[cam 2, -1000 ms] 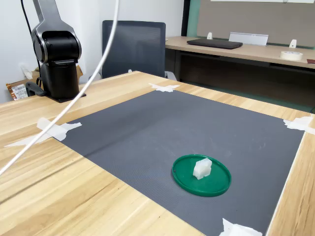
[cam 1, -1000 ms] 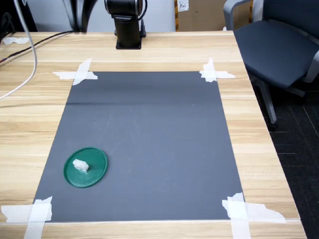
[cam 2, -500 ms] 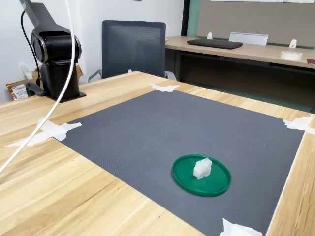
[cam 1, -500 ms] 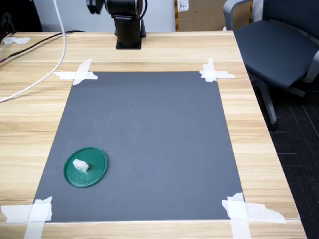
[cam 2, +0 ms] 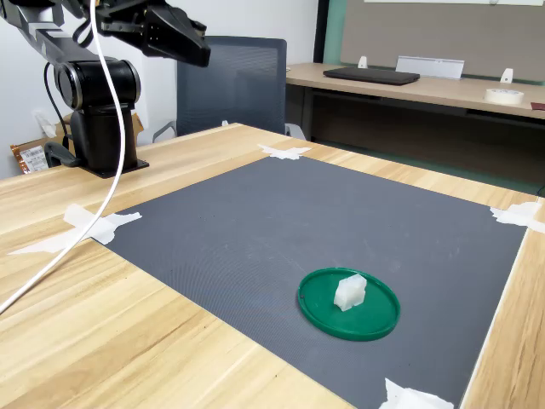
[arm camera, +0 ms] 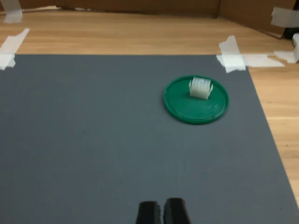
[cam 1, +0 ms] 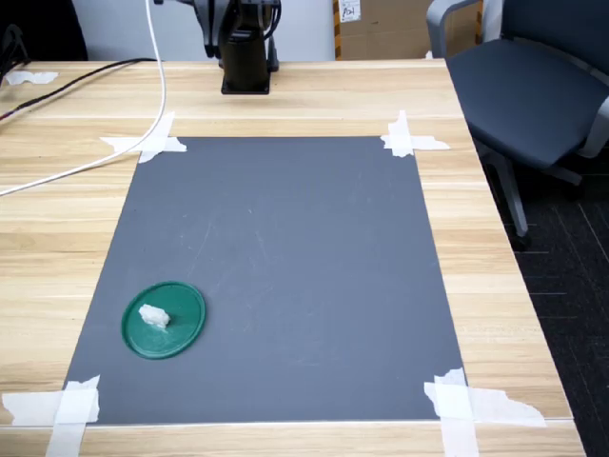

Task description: Grasp a white terminal and put it in the green lid.

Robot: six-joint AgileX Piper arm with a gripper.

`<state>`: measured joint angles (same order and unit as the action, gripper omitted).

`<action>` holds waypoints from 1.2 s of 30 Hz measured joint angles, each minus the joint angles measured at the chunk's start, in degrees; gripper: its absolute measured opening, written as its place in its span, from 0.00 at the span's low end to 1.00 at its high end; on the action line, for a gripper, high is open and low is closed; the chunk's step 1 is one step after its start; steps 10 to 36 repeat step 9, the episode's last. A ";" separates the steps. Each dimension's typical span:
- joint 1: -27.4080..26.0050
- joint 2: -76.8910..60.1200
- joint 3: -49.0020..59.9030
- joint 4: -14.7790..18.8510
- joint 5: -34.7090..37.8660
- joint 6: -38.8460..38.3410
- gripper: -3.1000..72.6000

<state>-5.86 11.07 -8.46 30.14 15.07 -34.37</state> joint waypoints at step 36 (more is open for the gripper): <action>0.00 -5.83 1.12 0.00 0.18 0.00 0.00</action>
